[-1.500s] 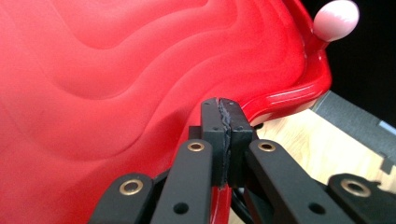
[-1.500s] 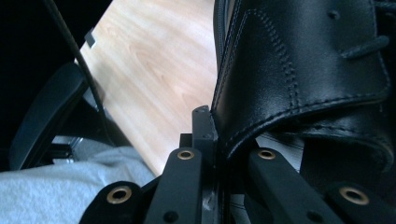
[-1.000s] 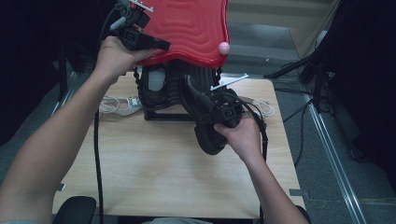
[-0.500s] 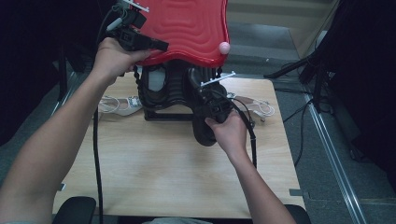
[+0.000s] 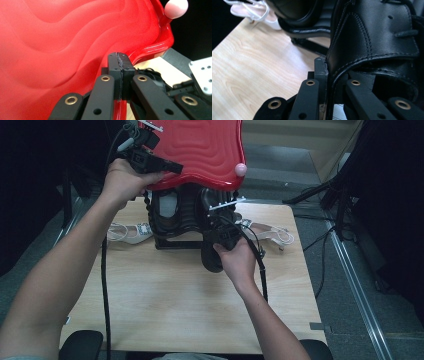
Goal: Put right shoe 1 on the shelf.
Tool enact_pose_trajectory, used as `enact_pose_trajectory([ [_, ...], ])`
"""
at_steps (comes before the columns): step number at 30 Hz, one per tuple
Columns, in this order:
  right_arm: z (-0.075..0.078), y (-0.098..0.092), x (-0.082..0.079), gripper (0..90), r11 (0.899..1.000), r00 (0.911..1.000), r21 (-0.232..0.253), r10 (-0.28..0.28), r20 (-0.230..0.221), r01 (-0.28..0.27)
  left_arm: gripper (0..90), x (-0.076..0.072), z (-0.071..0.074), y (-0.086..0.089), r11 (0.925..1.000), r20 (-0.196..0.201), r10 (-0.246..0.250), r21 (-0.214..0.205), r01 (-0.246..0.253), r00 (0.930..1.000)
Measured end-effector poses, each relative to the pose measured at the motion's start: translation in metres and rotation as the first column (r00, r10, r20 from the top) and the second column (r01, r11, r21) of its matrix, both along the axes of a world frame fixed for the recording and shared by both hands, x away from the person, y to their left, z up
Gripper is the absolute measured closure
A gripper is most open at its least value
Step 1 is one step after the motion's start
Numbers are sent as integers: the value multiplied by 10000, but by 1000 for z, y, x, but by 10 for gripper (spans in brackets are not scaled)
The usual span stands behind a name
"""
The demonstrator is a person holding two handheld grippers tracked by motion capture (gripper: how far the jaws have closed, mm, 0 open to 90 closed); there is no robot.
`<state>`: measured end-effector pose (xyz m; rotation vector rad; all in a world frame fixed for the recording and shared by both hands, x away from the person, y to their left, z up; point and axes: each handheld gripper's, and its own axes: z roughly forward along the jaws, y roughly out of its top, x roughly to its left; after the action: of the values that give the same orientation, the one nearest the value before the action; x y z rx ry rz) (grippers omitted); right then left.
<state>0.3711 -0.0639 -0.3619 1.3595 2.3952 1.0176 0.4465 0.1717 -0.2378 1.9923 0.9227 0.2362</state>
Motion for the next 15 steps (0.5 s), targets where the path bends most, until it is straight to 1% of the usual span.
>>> enact_pose_trajectory([
  [3,1,-3,3,871,9998,9998,71,-160,129,159,900,-1,-2,5,10000,44,-68,-2,68,10000],
  [6,1,-1,7,872,9995,9992,-135,-271,298,275,900,-2,-2,4,9999,218,-98,111,96,9997],
  [9,0,6,10,871,9992,9984,-222,-315,462,326,900,-2,-2,5,9999,183,-112,71,110,9998],
  [12,0,12,14,869,9992,9974,-100,-373,609,380,900,-2,-2,6,9999,143,-116,80,115,9998],
  [14,0,16,18,867,9990,9972,65,-454,591,451,900,-1,-2,6,9999,19,-110,43,110,9999],
  [15,0,18,20,866,9990,9975,176,-415,578,406,900,-1,-2,6,9999,35,-122,47,122,9999],
])
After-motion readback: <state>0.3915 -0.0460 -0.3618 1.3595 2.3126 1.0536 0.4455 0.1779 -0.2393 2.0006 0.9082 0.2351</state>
